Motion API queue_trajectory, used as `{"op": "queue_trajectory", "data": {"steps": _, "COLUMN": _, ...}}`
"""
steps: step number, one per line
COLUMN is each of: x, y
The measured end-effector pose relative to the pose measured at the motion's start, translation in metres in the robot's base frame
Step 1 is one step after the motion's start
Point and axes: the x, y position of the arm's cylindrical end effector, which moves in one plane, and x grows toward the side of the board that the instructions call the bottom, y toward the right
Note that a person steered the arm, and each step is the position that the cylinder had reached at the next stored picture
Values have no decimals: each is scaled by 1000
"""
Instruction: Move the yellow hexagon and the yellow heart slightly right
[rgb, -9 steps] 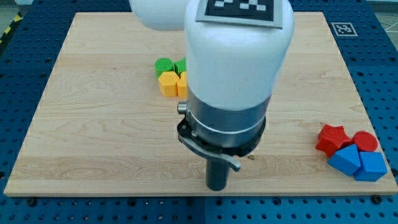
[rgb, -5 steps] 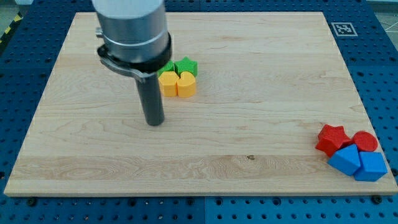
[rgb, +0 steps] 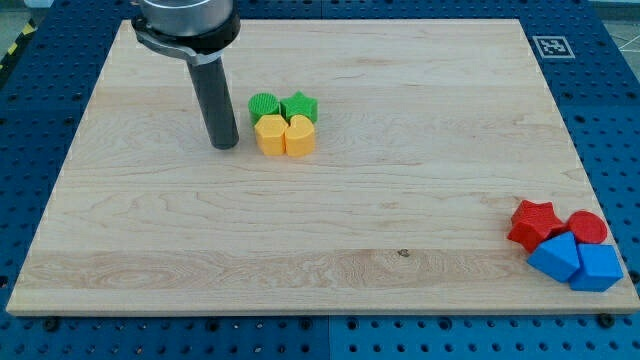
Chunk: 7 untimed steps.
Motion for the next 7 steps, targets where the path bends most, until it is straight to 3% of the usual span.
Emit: {"op": "queue_trajectory", "data": {"steps": 7, "x": 0, "y": 115}}
